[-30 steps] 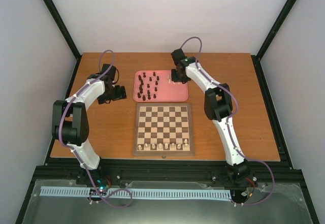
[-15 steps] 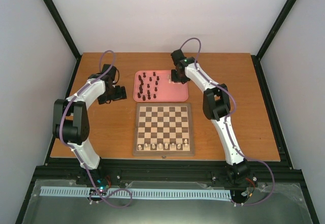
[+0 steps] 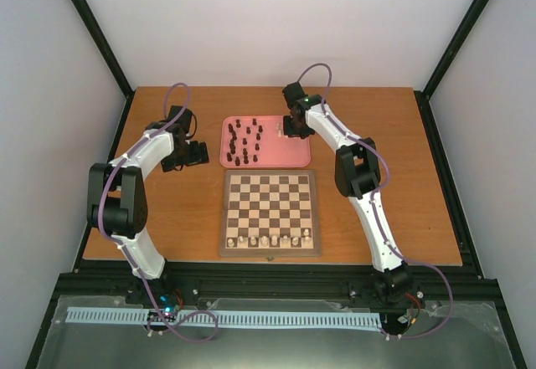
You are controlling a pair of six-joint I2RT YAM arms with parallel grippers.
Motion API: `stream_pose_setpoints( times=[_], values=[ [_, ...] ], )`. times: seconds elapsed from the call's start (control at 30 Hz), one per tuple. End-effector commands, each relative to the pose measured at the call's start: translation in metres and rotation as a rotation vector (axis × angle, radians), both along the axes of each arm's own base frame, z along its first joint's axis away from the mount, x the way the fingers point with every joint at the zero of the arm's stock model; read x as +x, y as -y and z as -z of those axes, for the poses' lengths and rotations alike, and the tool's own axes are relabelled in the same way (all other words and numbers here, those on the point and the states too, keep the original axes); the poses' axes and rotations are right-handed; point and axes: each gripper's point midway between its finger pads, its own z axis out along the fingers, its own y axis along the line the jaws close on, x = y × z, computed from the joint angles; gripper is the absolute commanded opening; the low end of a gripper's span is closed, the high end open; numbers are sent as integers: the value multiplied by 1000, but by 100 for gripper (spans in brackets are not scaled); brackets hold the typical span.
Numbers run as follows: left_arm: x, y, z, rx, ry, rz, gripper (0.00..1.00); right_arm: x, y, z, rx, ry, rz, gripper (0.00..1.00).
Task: Set up the chess pieces on the board
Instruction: Pick up the chess piece from the storage box, then place the chess piece on the chessboard.
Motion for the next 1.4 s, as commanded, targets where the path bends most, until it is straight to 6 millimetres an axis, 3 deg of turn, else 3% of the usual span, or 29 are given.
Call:
stream_pose_setpoints(
  times=[0.0, 0.3, 0.5, 0.6, 0.77, 0.93, 1.03, 1.13, 1.37],
  values=[
    [8, 0, -7, 3, 24, -12, 100, 2, 3, -6, 5, 8, 0, 22],
    [6, 1, -9, 2, 26, -11, 100, -4, 6, -22, -3, 13, 0, 14],
    [7, 1, -14, -2, 39, -11, 100, -25, 6, -64, -8, 48, -4, 14],
    [7, 1, -16, -4, 44, -11, 100, -56, -1, -85, -15, 42, -33, 14],
    [7, 0, -21, -3, 58, -12, 100, -137, -18, -94, -19, -9, -73, 13],
    [7, 3, -25, -18, 70, -10, 100, -227, -28, -77, -16, -101, -90, 13],
    [8, 4, -26, -23, 73, -10, 100, -265, -29, -68, -11, -144, -81, 13],
    [9, 5, -24, -27, 71, -10, 100, -288, -31, -62, -1, -161, -71, 13],
    [6, 7, -23, -45, 69, -9, 100, -315, -25, -55, -29, -189, -61, 13]
  ],
)
